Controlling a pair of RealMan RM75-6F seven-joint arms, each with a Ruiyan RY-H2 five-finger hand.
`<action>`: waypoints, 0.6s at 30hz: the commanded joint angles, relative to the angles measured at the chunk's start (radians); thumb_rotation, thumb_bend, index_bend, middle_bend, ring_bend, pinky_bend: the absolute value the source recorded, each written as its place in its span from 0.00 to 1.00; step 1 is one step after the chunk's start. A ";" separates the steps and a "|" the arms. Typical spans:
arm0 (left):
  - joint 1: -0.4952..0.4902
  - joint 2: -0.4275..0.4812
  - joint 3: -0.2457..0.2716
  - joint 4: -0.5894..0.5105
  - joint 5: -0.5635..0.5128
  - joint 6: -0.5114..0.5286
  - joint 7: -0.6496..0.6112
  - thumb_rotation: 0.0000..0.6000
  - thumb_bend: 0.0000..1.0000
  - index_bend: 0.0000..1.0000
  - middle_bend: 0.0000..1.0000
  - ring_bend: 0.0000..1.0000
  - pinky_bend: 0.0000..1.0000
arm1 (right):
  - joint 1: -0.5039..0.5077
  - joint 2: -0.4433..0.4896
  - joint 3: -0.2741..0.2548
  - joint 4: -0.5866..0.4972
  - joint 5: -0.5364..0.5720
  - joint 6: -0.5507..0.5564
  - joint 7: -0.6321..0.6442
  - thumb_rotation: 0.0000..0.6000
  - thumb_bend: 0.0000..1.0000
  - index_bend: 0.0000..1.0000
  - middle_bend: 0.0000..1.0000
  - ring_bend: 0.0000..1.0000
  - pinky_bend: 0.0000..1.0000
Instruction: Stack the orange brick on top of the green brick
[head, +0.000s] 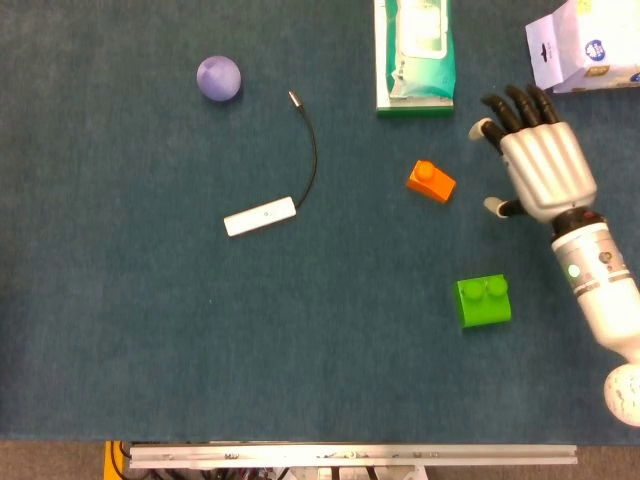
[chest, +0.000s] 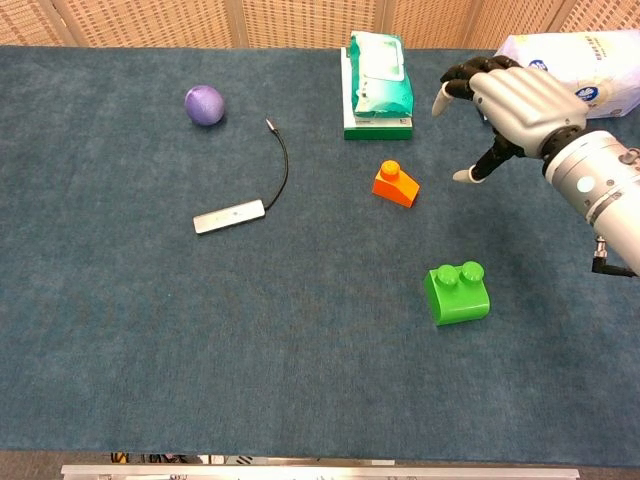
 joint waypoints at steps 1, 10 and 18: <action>0.001 -0.002 0.001 0.007 0.000 -0.003 -0.008 1.00 0.00 0.57 0.46 0.44 0.54 | 0.012 -0.009 -0.009 0.019 0.011 -0.008 -0.015 1.00 0.00 0.34 0.20 0.06 0.04; 0.002 -0.008 0.004 0.027 -0.002 -0.010 -0.030 1.00 0.00 0.57 0.46 0.44 0.54 | 0.050 -0.071 -0.027 0.096 0.036 -0.031 -0.022 1.00 0.00 0.36 0.20 0.06 0.04; 0.006 -0.008 0.002 0.038 -0.009 -0.010 -0.043 1.00 0.00 0.57 0.46 0.44 0.54 | 0.072 -0.080 -0.059 0.096 0.016 -0.063 -0.010 1.00 0.00 0.41 0.20 0.06 0.04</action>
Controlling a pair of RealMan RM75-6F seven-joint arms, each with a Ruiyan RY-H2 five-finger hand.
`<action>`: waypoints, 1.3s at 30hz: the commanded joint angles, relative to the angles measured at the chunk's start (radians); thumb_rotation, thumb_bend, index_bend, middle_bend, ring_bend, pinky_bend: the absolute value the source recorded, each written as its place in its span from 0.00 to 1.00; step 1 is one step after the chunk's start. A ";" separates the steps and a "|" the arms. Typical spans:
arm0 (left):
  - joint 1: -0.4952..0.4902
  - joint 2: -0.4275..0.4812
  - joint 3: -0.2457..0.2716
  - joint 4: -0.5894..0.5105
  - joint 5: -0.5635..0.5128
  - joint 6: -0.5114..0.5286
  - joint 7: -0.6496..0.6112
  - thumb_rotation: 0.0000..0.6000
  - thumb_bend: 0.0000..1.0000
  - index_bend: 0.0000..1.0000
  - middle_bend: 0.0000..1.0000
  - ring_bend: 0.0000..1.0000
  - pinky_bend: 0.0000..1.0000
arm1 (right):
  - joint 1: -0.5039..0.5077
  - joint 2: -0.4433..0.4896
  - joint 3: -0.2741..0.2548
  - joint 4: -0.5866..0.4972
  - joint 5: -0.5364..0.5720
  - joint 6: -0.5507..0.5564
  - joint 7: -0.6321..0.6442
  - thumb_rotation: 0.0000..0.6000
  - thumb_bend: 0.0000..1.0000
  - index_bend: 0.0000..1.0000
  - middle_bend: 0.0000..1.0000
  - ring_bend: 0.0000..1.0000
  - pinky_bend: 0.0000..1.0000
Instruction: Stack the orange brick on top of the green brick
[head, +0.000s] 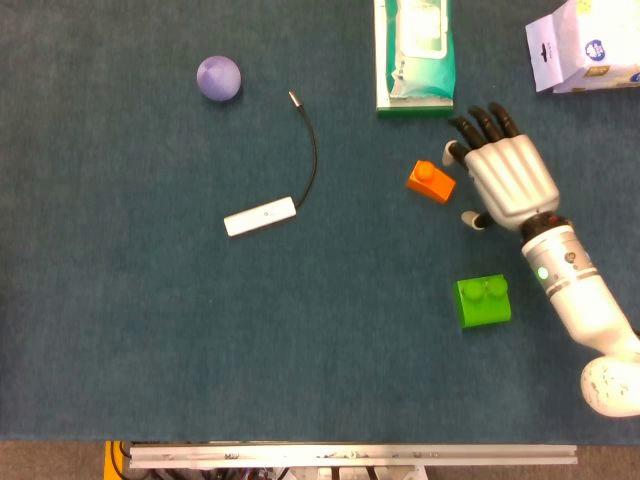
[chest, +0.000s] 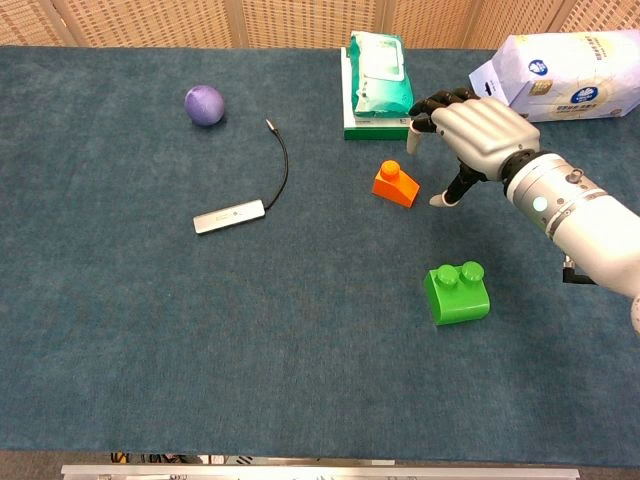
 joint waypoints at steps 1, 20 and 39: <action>0.001 0.000 0.000 0.002 -0.001 0.001 -0.002 1.00 0.00 0.57 0.46 0.44 0.54 | 0.007 0.005 -0.013 -0.007 -0.006 -0.011 -0.007 1.00 0.00 0.41 0.19 0.06 0.04; 0.004 -0.001 -0.001 0.000 0.001 0.002 -0.008 1.00 0.00 0.57 0.46 0.44 0.54 | 0.056 0.028 -0.076 -0.045 0.073 -0.019 -0.152 1.00 0.53 0.45 0.10 0.00 0.04; 0.008 0.000 0.000 -0.002 0.004 0.005 -0.013 1.00 0.00 0.57 0.46 0.44 0.54 | 0.077 0.023 -0.117 -0.039 0.051 -0.018 -0.167 1.00 0.87 0.54 0.08 0.00 0.00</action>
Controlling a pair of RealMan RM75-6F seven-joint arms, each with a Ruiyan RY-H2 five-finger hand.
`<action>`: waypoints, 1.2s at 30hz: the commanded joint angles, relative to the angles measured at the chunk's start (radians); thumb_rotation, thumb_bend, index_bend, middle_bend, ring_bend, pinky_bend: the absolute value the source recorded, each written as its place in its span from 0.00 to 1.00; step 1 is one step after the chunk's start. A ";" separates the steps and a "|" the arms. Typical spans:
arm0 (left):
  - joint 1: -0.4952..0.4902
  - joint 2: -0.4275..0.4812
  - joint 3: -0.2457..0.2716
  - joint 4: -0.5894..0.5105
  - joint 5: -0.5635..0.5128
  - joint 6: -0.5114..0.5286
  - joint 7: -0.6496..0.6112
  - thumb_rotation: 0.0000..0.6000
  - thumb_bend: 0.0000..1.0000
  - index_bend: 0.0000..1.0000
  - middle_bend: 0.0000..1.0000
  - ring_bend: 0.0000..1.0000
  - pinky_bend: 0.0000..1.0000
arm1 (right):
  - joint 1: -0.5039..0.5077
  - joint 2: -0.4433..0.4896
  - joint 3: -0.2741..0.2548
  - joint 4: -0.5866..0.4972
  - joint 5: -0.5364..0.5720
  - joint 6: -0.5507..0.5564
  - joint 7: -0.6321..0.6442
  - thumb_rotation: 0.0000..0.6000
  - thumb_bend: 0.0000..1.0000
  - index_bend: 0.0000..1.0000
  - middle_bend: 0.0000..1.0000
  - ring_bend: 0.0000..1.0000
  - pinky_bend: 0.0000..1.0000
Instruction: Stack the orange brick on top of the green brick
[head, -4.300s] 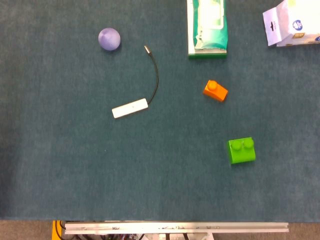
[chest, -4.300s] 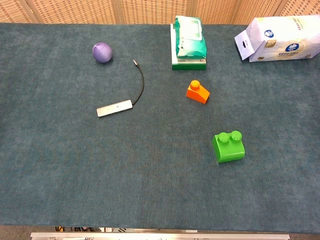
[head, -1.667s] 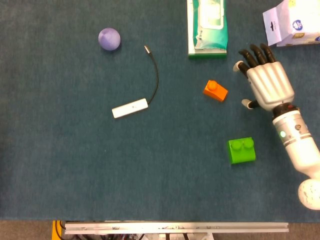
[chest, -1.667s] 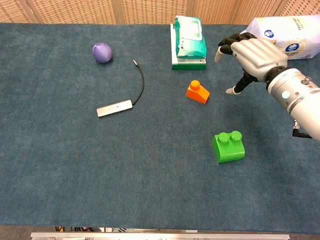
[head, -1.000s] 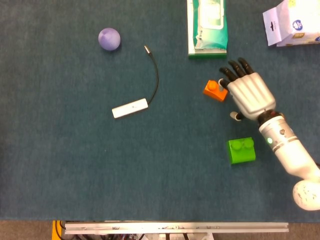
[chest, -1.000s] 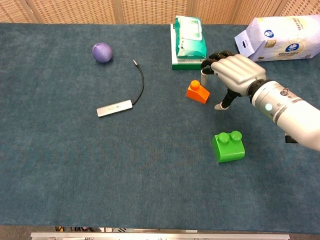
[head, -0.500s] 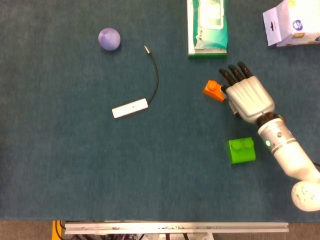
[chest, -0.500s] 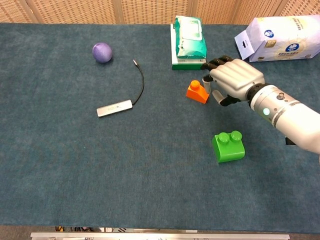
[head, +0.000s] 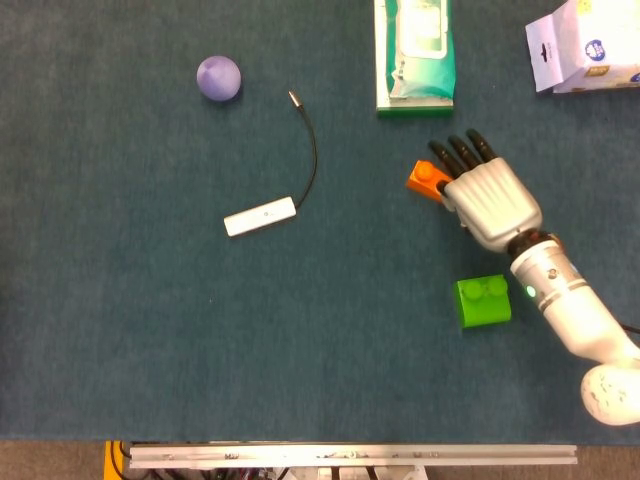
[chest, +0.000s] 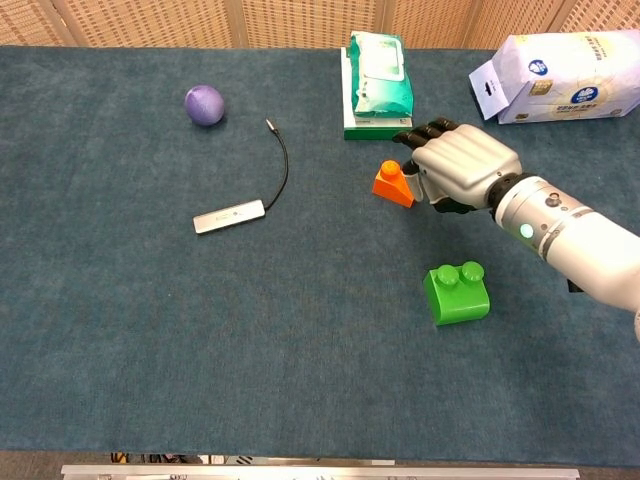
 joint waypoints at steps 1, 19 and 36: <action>0.002 0.001 0.001 -0.001 0.002 0.003 0.000 1.00 0.00 0.57 0.46 0.44 0.54 | 0.001 0.006 -0.005 -0.005 -0.003 -0.003 0.004 1.00 0.87 0.54 0.08 0.00 0.00; 0.025 0.015 -0.010 -0.016 -0.023 0.028 0.005 1.00 0.00 0.58 0.46 0.44 0.54 | 0.012 -0.030 -0.013 0.086 -0.067 -0.014 0.035 1.00 0.87 0.54 0.06 0.00 0.00; 0.035 0.021 -0.015 -0.009 -0.043 0.021 -0.002 1.00 0.00 0.58 0.46 0.44 0.54 | 0.054 -0.077 0.005 0.156 -0.030 -0.065 0.003 1.00 0.87 0.51 0.02 0.00 0.00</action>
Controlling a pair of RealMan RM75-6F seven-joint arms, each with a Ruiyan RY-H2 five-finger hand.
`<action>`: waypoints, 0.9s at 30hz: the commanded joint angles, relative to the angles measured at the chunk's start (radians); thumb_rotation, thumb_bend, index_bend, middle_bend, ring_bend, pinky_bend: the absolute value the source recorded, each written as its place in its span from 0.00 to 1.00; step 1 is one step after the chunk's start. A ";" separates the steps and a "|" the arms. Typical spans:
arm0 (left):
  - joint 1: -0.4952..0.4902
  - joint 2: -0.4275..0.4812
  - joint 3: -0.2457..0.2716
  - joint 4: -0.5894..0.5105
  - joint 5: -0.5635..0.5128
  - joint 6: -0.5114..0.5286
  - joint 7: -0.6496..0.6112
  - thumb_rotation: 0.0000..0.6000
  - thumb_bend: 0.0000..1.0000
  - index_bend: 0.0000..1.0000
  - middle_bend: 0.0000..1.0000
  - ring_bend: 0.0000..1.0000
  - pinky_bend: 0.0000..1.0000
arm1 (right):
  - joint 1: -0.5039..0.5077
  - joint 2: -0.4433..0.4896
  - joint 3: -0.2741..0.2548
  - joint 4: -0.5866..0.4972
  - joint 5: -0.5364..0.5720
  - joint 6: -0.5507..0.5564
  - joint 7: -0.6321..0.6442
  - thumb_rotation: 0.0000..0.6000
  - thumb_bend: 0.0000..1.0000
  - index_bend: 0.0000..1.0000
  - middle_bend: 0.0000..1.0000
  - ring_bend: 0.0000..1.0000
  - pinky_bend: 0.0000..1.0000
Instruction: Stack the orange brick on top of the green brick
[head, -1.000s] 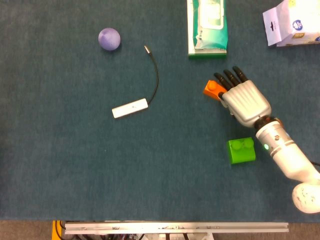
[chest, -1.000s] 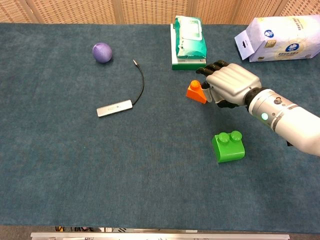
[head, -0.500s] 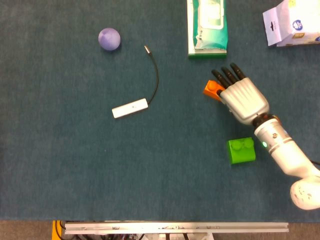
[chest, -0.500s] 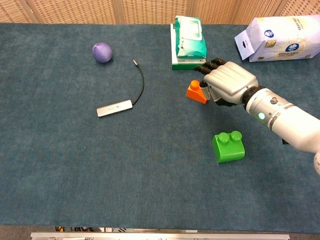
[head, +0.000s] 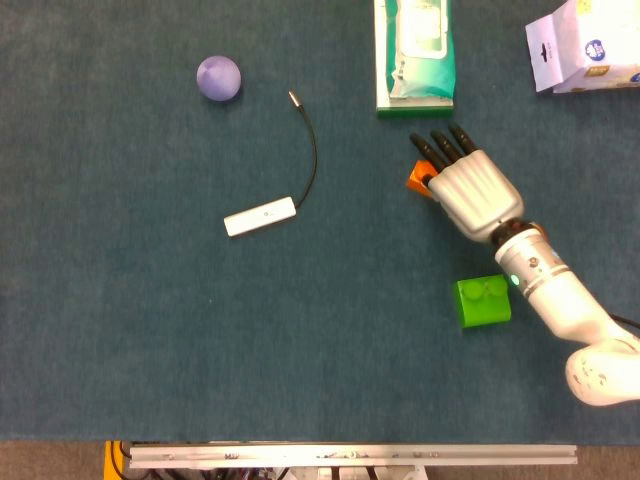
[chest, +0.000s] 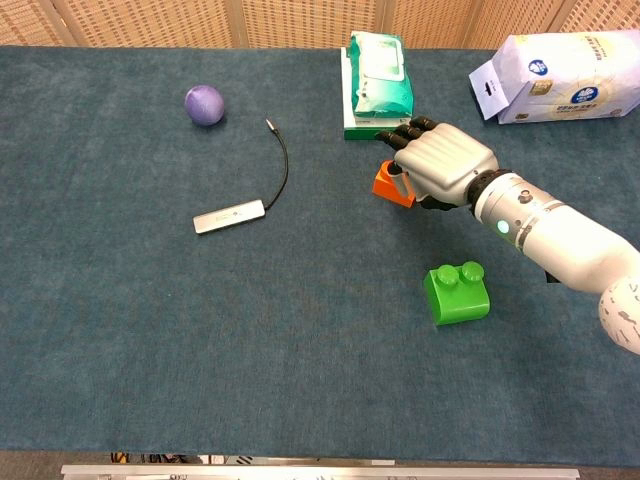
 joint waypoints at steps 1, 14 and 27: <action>0.001 0.001 0.000 0.000 0.001 0.001 -0.001 1.00 0.00 0.58 0.46 0.44 0.54 | 0.006 -0.006 0.002 0.007 0.008 -0.007 -0.006 1.00 0.87 0.51 0.02 0.00 0.00; 0.003 0.007 -0.001 0.002 -0.001 -0.005 -0.017 1.00 0.00 0.58 0.46 0.44 0.54 | 0.027 -0.024 0.004 0.029 0.035 -0.021 -0.023 1.00 0.87 0.51 0.02 0.00 0.00; 0.001 0.008 -0.001 -0.003 0.008 -0.004 -0.023 1.00 0.00 0.58 0.47 0.44 0.54 | 0.031 -0.007 -0.008 0.023 0.060 -0.014 -0.043 1.00 0.87 0.51 0.02 0.00 0.00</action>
